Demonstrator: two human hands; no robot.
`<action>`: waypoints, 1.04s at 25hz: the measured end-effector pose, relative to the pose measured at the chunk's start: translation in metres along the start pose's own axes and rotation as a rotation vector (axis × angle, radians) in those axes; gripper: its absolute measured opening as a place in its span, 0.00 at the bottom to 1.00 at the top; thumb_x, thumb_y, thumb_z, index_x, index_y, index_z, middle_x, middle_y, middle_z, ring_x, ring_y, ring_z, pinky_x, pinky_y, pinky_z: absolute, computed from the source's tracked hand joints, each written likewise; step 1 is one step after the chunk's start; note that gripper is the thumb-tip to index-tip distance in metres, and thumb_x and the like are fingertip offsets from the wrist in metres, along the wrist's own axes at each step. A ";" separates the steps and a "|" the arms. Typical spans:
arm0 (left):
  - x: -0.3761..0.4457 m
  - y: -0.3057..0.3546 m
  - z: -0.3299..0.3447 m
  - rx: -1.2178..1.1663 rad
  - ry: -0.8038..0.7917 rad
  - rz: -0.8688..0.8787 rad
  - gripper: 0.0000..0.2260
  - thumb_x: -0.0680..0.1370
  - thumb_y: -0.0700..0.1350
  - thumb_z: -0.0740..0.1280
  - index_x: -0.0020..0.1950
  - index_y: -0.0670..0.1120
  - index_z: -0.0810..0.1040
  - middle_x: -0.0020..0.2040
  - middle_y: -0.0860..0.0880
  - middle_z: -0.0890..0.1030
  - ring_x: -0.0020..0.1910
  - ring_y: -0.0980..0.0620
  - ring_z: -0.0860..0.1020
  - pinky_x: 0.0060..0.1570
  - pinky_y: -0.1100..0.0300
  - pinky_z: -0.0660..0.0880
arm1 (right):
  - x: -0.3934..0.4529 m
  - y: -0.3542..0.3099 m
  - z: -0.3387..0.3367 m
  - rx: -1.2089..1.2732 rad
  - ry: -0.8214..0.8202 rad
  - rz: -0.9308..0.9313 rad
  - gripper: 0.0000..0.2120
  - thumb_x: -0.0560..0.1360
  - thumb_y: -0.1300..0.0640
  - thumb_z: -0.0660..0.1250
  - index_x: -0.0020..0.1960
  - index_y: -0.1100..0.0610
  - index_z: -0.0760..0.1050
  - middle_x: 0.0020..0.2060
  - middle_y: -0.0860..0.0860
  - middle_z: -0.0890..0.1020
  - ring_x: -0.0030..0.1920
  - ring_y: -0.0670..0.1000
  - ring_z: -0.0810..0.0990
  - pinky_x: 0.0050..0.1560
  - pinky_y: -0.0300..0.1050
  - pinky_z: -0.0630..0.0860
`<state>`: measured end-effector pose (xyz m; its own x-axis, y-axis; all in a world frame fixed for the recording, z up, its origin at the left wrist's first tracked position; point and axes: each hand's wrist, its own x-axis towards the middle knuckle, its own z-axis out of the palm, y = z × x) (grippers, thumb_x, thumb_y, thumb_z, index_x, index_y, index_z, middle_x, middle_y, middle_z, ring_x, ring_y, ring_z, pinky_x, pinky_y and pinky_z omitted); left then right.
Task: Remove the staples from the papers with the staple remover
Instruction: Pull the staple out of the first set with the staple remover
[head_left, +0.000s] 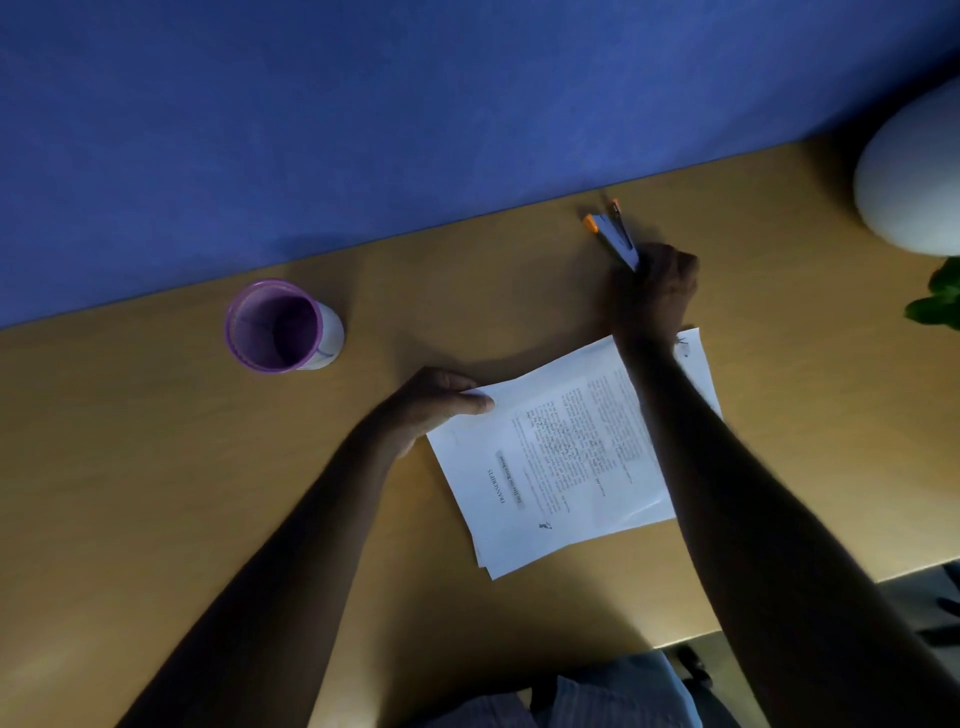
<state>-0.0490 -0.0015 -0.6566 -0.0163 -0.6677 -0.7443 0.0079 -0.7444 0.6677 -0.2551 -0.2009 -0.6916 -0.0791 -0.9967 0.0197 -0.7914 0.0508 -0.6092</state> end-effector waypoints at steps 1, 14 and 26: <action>0.001 0.000 0.000 -0.005 -0.002 -0.004 0.12 0.76 0.39 0.76 0.58 0.48 0.87 0.51 0.59 0.88 0.51 0.68 0.83 0.49 0.77 0.75 | 0.003 0.000 0.001 0.014 -0.011 0.022 0.11 0.72 0.60 0.67 0.53 0.60 0.81 0.51 0.60 0.81 0.56 0.62 0.77 0.60 0.53 0.74; -0.007 0.007 0.009 -0.014 0.036 0.008 0.12 0.75 0.40 0.77 0.58 0.45 0.87 0.48 0.59 0.87 0.48 0.67 0.83 0.51 0.73 0.75 | -0.096 -0.058 -0.079 1.290 -0.508 0.572 0.09 0.87 0.54 0.60 0.58 0.57 0.77 0.46 0.53 0.83 0.44 0.53 0.83 0.48 0.52 0.82; -0.011 -0.006 0.017 0.036 0.150 0.065 0.04 0.77 0.41 0.75 0.51 0.44 0.87 0.51 0.46 0.87 0.41 0.59 0.83 0.44 0.68 0.76 | -0.182 -0.001 -0.062 0.164 -0.473 -0.295 0.12 0.77 0.58 0.75 0.59 0.54 0.79 0.54 0.48 0.83 0.46 0.38 0.77 0.46 0.28 0.77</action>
<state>-0.0662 0.0099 -0.6522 0.1324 -0.7097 -0.6919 -0.0322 -0.7008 0.7127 -0.2773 -0.0152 -0.6455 0.4398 -0.8891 -0.1266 -0.6314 -0.2059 -0.7477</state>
